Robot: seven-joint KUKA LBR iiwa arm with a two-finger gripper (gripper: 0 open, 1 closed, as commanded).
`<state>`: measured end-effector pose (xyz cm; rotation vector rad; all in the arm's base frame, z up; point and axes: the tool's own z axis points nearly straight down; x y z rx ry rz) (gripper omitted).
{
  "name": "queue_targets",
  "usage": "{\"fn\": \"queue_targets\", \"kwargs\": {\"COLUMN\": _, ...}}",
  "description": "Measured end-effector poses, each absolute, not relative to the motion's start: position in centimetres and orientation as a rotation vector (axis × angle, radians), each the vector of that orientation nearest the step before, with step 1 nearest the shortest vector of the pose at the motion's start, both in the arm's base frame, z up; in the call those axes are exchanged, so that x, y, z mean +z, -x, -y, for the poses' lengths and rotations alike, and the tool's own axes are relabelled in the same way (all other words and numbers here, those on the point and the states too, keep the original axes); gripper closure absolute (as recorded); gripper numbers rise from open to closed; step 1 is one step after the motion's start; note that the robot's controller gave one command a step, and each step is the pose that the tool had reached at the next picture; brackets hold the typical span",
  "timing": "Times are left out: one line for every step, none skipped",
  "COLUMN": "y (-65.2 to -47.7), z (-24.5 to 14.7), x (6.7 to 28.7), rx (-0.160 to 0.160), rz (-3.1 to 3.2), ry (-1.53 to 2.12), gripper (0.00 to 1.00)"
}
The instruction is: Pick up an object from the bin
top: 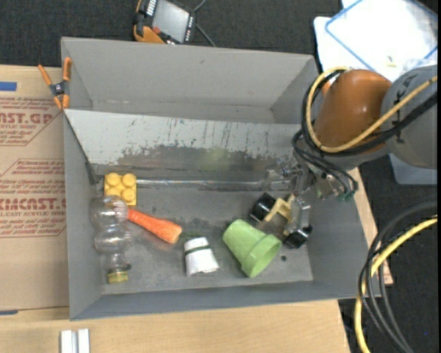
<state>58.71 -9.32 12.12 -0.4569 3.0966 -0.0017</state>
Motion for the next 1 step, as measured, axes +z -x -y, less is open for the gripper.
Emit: {"fn": "queue_targets", "kwargs": {"y": -58.99, "z": 8.30, "x": 14.75, "rx": -0.002, "rz": -3.092, "ry": 0.425, "gripper": 0.00}}
